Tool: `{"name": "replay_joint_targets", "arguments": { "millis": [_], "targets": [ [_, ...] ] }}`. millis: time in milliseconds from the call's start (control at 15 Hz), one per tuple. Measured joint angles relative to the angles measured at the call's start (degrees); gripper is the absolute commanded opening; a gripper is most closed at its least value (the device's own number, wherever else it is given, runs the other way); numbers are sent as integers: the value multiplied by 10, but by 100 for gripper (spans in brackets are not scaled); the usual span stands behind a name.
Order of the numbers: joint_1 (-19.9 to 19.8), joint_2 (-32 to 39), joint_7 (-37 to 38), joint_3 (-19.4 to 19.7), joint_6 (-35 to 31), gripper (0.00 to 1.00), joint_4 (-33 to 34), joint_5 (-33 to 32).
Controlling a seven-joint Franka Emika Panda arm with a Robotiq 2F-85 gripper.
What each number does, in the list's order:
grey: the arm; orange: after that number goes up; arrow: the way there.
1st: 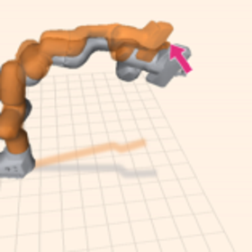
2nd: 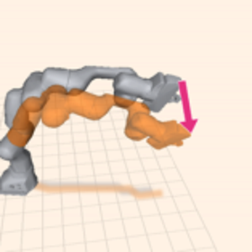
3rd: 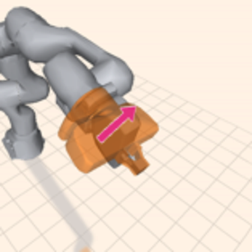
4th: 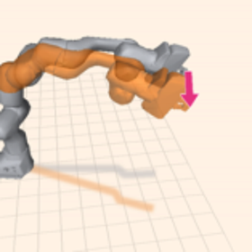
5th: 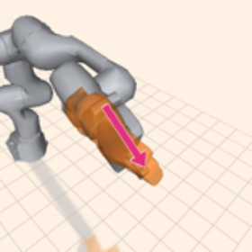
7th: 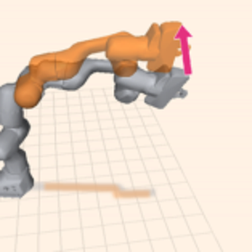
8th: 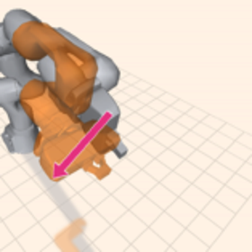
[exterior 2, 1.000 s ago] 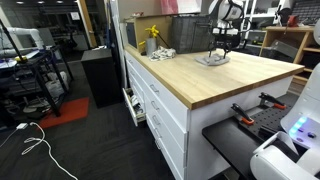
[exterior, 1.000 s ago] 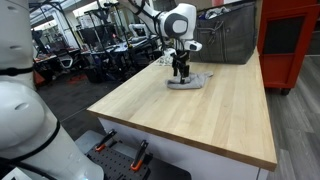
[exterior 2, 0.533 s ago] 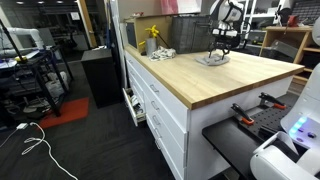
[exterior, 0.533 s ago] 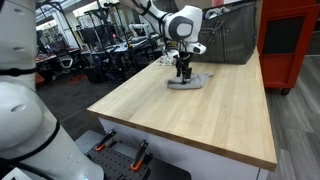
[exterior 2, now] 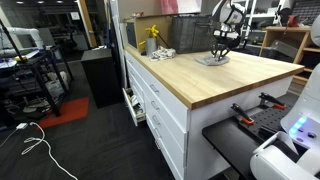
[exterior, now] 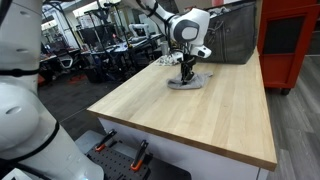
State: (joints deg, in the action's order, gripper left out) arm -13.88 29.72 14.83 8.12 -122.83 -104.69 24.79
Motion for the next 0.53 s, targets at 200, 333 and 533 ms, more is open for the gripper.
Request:
{"name": "replay_joint_targets", "arguments": {
  "millis": [200, 333, 533],
  "targets": [
    [-1, 0, 0, -1, 0, 0, 1, 1],
    [1, -1, 0, -1, 0, 1, 1, -1],
    [11, -8, 0, -1, -3, 1, 0, -16]
  ]
}}
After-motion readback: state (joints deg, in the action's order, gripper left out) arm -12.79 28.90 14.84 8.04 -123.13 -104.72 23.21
